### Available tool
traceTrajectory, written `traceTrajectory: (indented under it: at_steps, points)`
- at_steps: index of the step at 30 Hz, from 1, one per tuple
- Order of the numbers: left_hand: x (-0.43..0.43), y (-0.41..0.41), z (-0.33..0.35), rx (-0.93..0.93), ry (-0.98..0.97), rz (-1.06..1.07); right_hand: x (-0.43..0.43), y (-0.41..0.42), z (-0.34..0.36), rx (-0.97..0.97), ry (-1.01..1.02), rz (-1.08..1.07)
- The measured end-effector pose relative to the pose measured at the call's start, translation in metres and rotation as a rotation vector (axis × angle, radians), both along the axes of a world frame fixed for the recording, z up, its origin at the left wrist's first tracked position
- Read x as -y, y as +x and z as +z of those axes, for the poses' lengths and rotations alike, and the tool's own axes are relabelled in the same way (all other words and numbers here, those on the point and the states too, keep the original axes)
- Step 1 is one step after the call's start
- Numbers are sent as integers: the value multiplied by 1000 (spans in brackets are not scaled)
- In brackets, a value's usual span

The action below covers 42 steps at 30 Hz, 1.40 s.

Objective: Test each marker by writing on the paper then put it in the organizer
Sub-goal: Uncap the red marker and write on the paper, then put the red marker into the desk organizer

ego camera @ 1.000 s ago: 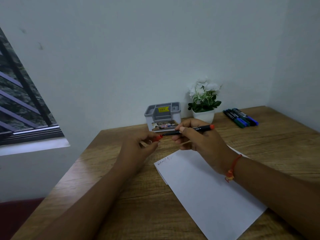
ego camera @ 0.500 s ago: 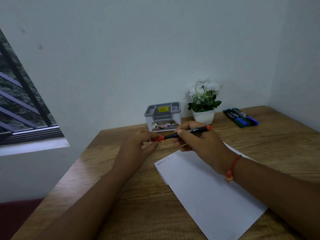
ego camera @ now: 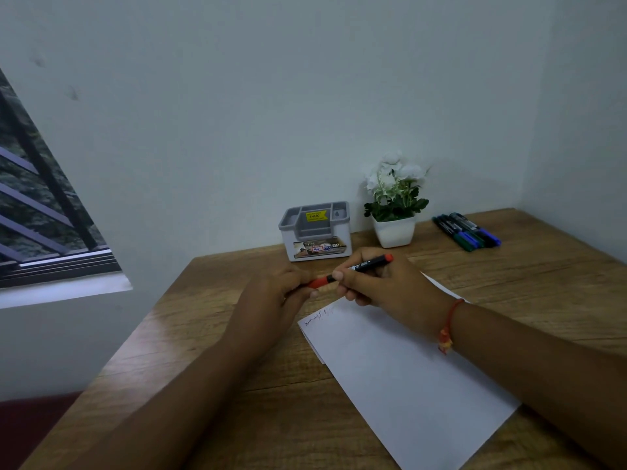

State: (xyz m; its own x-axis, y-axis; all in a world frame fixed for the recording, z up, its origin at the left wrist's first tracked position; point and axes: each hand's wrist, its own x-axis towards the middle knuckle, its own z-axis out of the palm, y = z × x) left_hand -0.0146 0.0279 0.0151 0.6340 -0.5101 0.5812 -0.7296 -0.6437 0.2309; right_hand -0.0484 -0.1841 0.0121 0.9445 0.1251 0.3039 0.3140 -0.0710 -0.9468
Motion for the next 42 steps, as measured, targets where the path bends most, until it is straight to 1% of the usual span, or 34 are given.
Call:
traceTrajectory:
  at_steps: [5, 7, 8, 10, 11, 12, 13, 14, 15, 17, 18, 21, 27, 29, 32, 35, 42]
  points:
    - [0, -4, 2, 13, -27, -21, -2, 2, 4, -1, 13, 50]
    - [3, -4, 2, -24, -70, -10, -1, 4, 6, -62, 63, 73]
    - [5, -4, 2, -51, -104, 1, -2, 5, 7, -112, 114, 83]
    - [9, -4, 6, -74, -202, 35, -2, 6, 12, -213, 281, 59]
    - [10, -4, 9, -48, -254, 58, -1, 7, 14, -247, 365, 12]
    - [11, -4, 12, -9, -304, 81, 2, 8, 16, -256, 406, -58]
    - [11, -5, 17, 26, -352, 102, 7, 10, 16, -225, 367, -143]
    - [12, -5, 21, 52, -396, 119, 13, 12, 14, -159, 246, -239]
    - [14, -3, 26, 71, -427, 135, 21, 14, 11, -68, 65, -327]
    - [19, 2, 35, 87, -465, 159, 33, 16, 6, 55, -281, -413]
    - [23, 6, 40, 86, -481, 156, 37, 16, 6, 73, -375, -428]
    - [37, 21, 54, 66, -533, 138, 39, 14, 8, 101, -540, -444]
    - [68, 59, 66, 78, -503, 143, 40, 10, 10, 124, -719, -420]
    - [75, 70, 63, 95, -464, 164, 40, 10, 12, 129, -755, -416]
    - [80, 83, 58, 102, -460, 209, 40, 11, 11, 137, -781, -419]
    - [84, 94, 56, 75, -450, 248, 40, 11, 11, 133, -800, -414]
    - [93, 111, 43, -45, -293, 268, 43, 11, 11, 133, -843, -430]
